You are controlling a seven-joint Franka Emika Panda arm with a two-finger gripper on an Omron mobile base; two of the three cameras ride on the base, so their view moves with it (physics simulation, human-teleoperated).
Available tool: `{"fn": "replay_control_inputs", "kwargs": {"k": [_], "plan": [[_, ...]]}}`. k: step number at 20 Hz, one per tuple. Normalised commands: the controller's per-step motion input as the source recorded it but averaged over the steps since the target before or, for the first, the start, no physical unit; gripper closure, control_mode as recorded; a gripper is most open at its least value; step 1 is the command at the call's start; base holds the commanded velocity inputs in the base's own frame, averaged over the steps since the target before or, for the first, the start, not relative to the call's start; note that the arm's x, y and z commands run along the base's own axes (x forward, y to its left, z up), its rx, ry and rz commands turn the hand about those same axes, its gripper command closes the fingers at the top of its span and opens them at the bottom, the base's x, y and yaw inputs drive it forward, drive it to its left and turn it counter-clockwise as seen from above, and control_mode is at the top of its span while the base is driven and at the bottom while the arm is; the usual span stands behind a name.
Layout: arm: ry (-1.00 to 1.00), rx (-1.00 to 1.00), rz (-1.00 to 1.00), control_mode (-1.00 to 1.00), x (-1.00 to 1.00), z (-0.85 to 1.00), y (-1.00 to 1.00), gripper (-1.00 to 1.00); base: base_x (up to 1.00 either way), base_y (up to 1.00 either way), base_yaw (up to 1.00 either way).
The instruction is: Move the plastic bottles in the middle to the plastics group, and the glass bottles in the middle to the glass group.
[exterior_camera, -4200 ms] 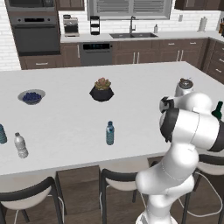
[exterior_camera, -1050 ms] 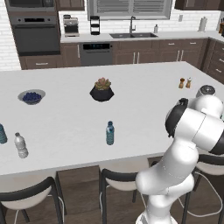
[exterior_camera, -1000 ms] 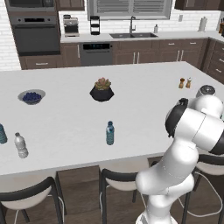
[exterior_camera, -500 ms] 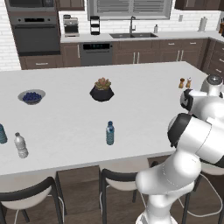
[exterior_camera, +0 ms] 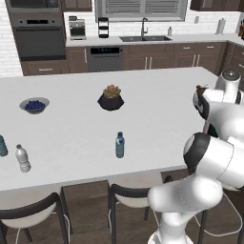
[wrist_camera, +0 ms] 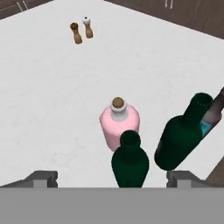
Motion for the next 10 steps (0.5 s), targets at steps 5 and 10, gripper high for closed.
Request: {"fn": "replay_control_inputs", "kwargs": {"k": [5, 10], "plan": [[0.17, 0.0, 0.27, -1.0, 0.0, 0.17, 0.94, -1.0, 0.0, 0.0, 0.0], [0.17, 0.01, 0.41, -1.0, 0.0, -0.02, 1.0, -1.0, 0.0, 0.0, 0.0]]}}
